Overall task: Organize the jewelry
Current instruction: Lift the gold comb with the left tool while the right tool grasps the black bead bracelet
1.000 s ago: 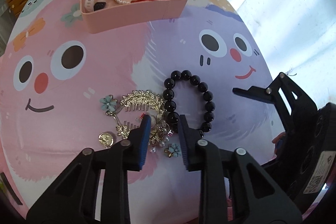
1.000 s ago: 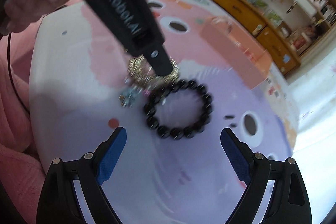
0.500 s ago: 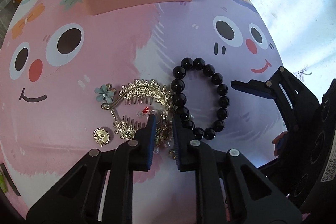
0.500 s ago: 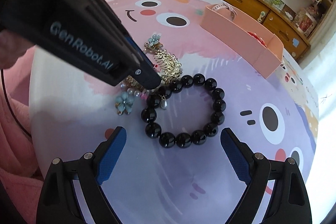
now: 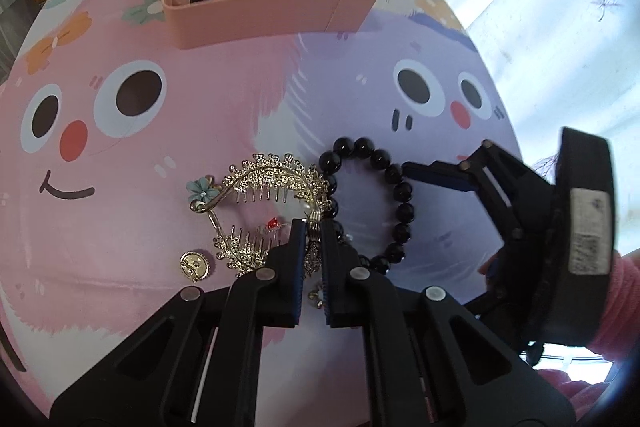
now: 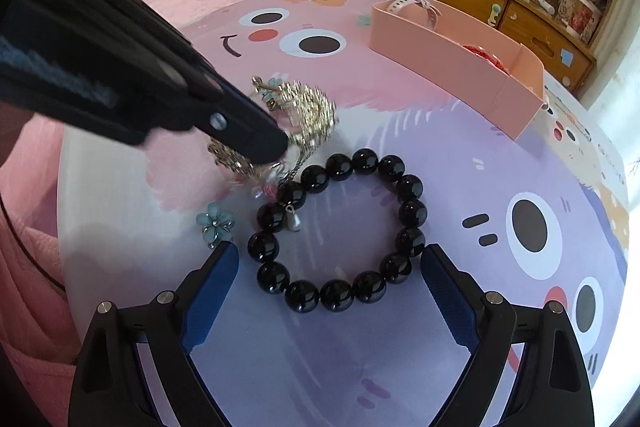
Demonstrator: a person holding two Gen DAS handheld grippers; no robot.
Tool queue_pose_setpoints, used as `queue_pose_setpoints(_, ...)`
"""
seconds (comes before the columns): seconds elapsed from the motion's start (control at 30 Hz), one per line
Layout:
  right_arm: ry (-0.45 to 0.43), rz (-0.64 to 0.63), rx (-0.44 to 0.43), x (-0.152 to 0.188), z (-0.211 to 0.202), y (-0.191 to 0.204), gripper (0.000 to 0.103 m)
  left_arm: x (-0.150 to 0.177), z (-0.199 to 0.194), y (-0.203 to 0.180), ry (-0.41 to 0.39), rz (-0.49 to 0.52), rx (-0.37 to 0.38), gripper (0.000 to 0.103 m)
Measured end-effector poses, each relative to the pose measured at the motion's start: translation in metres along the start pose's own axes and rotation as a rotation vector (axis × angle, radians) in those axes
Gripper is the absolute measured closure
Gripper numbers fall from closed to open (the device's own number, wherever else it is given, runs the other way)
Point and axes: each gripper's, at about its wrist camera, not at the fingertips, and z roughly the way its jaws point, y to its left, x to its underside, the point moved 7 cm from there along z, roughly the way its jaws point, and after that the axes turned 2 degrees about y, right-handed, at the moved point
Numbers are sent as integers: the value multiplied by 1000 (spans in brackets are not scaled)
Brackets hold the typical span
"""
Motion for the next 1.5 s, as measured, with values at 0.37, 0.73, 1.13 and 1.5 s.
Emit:
queue_pose_setpoints(0.37, -52, 30, 20, -10, -3, -5, 54, -10, -34, 9, -57, -38, 19, 98)
queue_pose_setpoints(0.73, -22, 119, 10, -20, -4, -4, 76, -21, -68, 20, -187, -85, 64, 98)
queue_pose_setpoints(1.13, -20, 361, -4, -30, -16, -29, 89, -34, -101, 37, -254, -93, 73, 98)
queue_pose_setpoints(1.5, -28, 408, 21, -37, -27, -22, 89, -42, -114, 44, -258, -49, 69, 98)
